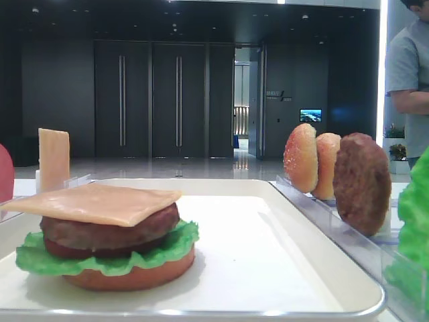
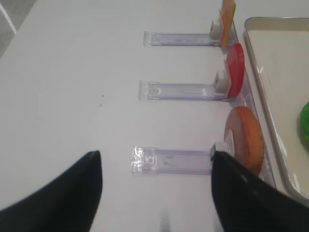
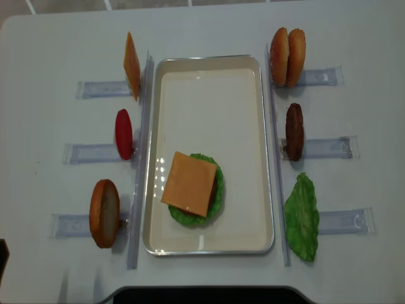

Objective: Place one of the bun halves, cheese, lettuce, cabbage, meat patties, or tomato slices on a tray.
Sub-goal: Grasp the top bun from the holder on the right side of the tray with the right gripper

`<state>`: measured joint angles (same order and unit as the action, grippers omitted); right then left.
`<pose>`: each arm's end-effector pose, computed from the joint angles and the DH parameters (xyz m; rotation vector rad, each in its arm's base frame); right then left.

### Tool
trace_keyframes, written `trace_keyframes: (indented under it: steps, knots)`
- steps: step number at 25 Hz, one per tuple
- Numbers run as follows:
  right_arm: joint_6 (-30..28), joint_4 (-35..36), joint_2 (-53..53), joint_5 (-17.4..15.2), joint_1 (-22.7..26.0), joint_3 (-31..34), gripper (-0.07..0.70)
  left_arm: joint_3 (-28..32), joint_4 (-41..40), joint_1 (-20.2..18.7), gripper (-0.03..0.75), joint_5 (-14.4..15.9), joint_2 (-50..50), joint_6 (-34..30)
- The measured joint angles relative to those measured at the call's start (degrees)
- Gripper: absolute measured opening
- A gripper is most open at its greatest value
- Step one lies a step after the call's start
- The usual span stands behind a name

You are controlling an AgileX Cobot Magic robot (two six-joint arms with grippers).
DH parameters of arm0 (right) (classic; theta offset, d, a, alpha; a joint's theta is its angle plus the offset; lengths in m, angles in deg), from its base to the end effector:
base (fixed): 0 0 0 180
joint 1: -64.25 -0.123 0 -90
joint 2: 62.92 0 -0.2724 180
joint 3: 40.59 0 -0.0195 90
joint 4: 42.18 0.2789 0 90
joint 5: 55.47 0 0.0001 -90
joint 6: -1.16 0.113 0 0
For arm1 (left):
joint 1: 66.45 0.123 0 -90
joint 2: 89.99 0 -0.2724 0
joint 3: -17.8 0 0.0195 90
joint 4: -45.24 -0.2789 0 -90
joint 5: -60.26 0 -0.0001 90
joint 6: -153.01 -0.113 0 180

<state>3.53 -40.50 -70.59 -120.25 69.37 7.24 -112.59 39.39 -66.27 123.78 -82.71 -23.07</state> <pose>0.0464 -0.0011 0.2764 0.1342 2.0946 0.0064 0.0498 0.0105 0.2694 -0.0822 2.0965 0.0841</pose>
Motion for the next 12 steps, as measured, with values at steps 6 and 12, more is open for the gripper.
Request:
trace_keyframes:
  steps: [6, 12]
  knots:
    - [0.00, 0.00, 0.00, 0.00, 0.00, 0.00, 0.533, 0.00, 0.00, 0.00, 0.534, 0.00, 0.00, 0.00]
    - [0.00, 0.00, 0.00, 0.00, 0.00, 0.00, 0.533, 0.00, 0.00, 0.00, 0.534, 0.00, 0.00, 0.00]
